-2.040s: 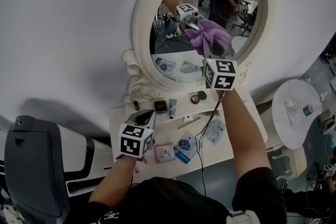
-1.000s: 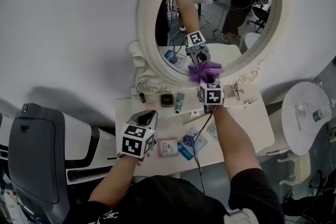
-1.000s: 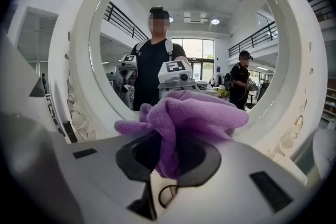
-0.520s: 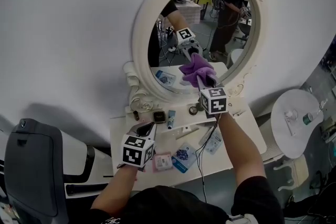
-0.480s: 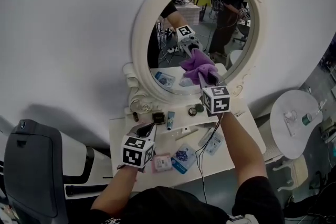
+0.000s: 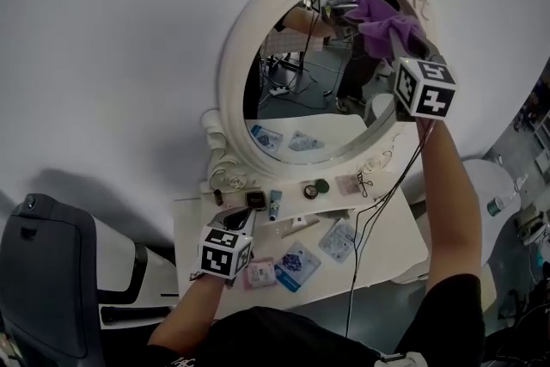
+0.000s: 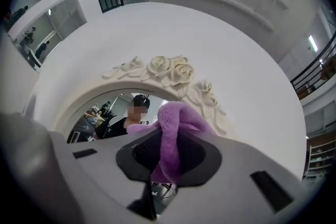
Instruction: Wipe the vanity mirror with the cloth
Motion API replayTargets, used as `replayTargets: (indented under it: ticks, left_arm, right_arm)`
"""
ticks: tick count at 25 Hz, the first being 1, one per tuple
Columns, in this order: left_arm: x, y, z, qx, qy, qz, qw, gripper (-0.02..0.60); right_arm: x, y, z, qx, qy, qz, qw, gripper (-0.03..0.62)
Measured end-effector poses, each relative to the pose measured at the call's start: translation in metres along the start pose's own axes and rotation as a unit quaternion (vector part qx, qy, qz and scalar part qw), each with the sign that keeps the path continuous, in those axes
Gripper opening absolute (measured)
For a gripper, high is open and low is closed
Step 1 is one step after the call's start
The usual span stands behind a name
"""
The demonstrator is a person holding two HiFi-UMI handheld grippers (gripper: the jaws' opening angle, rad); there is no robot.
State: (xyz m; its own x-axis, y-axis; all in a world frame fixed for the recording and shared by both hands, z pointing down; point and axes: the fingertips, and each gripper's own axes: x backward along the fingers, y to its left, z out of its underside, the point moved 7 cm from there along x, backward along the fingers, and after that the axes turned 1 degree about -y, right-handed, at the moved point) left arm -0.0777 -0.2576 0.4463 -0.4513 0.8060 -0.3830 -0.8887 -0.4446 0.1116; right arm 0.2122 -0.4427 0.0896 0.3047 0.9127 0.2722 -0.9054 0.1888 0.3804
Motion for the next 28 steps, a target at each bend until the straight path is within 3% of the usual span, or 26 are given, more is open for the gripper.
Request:
replayTargets:
  ticks: [7,10,16,20,28]
  left_arm:
    - [-0.001,0.008,0.002,0.005,-0.001,-0.004,1.0,0.006]
    - [-0.003,0.01,0.002,0.0,0.004,-0.002,1.0,0.006]
    - [-0.006,0.015,0.01,0.002,0.018,-0.002,0.9998,0.006]
    - [-0.013,0.019,0.01,0.004,0.022,-0.004,0.9998,0.006]
    - [-0.035,0.0,0.013,-0.012,0.042,0.024,0.9987,0.006]
  right_arm:
    - [-0.028,-0.041,-0.019,0.007,-0.001,0.024,1.0,0.061]
    - [-0.036,-0.036,0.0,0.032,0.006,0.042,0.999,0.061]
    - [-0.036,-0.042,0.023,-0.014,-0.034,0.038,0.999,0.061]
    - [-0.035,-0.046,0.035,-0.018,-0.05,0.048,0.997,0.06]
    - [-0.018,-0.064,0.107,-0.058,0.008,0.065,0.996,0.06]
